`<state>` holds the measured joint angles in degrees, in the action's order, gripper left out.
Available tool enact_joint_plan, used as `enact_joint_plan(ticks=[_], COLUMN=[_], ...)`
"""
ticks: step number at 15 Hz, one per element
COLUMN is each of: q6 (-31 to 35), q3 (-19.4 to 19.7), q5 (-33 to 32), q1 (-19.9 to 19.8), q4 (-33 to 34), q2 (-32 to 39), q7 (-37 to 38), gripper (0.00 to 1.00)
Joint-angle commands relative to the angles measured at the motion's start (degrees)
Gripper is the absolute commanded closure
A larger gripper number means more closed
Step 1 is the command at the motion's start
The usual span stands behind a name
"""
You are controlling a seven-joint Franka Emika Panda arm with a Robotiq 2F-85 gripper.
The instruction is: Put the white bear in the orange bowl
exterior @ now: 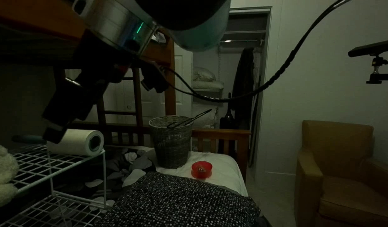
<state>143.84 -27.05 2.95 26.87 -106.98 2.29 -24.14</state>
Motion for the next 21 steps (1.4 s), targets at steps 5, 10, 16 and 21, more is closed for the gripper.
enact_joint_plan(ticks=[5, 10, 16, 21], q6=[7.99, 1.81, -7.99, -13.72], q3=[-6.52, -15.72, -15.51, -14.69], q5=[9.21, 15.64, 15.69, 14.82], q1=[-2.03, -6.53, -6.22, -4.66], q4=[13.68, 24.13, 30.56, 35.13], q2=[18.23, 29.16, 34.93, 37.47], q7=[-27.5, -41.5, -39.32, -35.06], gripper=[0.0, 0.0, 0.5, 0.86])
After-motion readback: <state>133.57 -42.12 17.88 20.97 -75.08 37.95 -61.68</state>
